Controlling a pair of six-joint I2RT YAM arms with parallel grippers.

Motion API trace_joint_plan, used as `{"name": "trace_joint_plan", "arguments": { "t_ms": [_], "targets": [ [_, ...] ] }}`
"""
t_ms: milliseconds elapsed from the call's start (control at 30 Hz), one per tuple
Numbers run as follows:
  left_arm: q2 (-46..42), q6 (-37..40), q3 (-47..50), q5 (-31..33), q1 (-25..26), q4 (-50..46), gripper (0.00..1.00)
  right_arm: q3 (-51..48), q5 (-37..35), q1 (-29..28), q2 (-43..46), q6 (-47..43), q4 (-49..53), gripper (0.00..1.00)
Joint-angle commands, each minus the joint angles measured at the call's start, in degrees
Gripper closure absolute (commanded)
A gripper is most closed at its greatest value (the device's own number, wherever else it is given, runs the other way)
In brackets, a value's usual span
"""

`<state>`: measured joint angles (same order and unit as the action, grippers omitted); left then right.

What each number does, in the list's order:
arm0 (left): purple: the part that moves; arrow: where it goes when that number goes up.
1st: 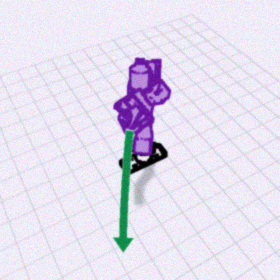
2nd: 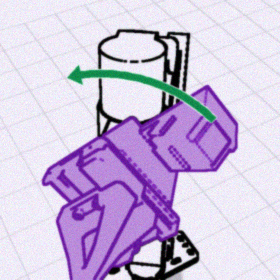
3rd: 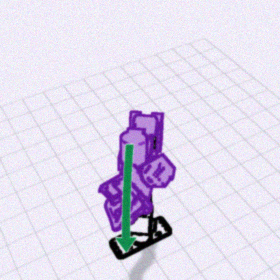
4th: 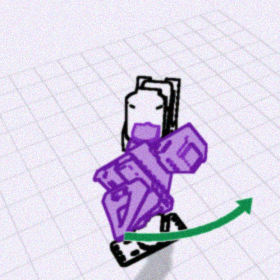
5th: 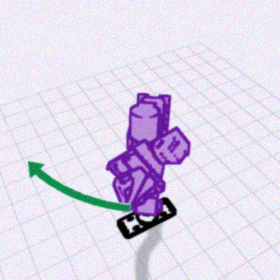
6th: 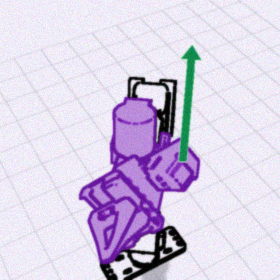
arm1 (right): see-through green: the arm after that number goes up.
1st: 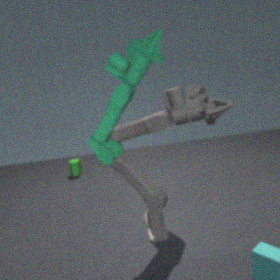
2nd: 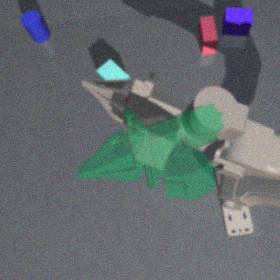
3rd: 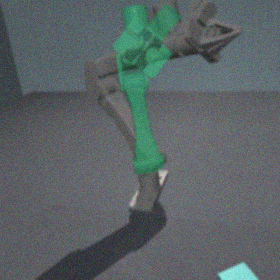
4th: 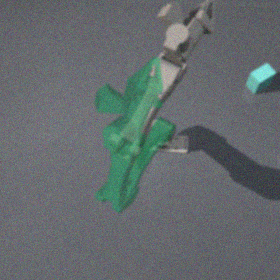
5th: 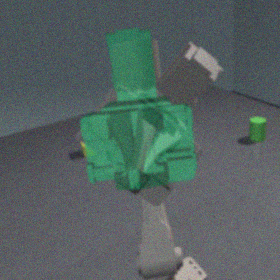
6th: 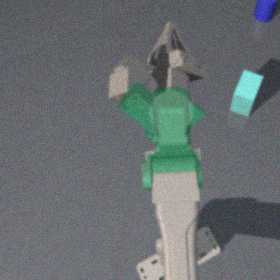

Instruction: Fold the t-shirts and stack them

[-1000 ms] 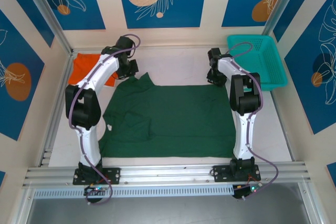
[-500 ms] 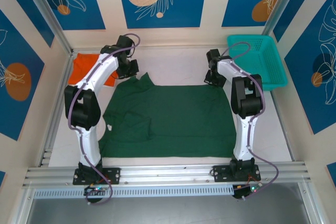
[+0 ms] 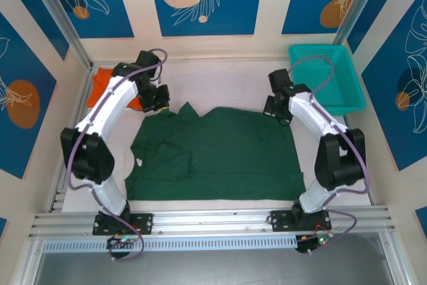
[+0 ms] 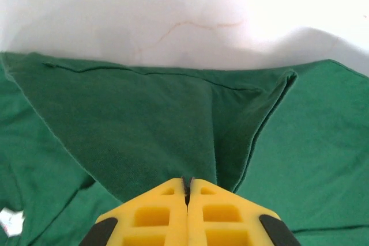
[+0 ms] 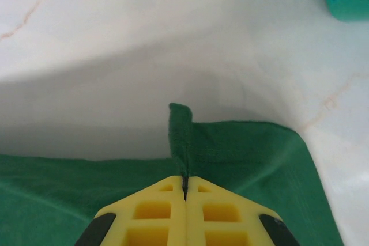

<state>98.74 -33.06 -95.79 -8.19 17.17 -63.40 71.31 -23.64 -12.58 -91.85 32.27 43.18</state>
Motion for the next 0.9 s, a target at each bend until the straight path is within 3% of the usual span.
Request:
{"name": "trace_joint_plan", "arguments": {
  "t_ms": [0,367,600,633,700,733,800,867],
  "targets": [
    [-6.02,0.21,5.01,-1.22,-0.18,-1.82,1.00,-5.27,1.35,0.62,5.78,-0.98,2.24,1.00],
    [-18.54,-4.03,16.91,-4.58,-4.50,-6.77,1.00,-19.24,4.22,1.58,21.45,1.48,4.80,1.00],
    [-23.60,-9.33,25.65,0.19,-5.56,-8.06,1.00,-25.67,5.67,3.09,26.36,7.98,9.47,1.00],
    [-24.38,-10.54,26.31,2.50,-5.76,-9.31,0.91,-26.21,5.65,3.71,26.98,9.62,10.61,1.00],
    [-26.43,-13.77,26.08,8.66,-6.68,-13.30,0.90,-27.38,4.25,5.03,29.25,13.68,13.38,0.90],
    [-27.98,-15.47,25.57,12.34,-7.15,-15.07,0.89,-27.39,2.74,5.84,30.74,16.05,14.61,0.78],
    [-31.76,-18.72,24.30,19.00,-7.54,-17.11,0.64,-26.95,1.83,8.35,33.24,19.15,16.17,0.65],
    [-35.21,-19.58,23.72,22.93,-7.62,-15.76,0.61,-26.64,1.73,12.40,34.81,22.82,18.36,0.60]
  ]
}}
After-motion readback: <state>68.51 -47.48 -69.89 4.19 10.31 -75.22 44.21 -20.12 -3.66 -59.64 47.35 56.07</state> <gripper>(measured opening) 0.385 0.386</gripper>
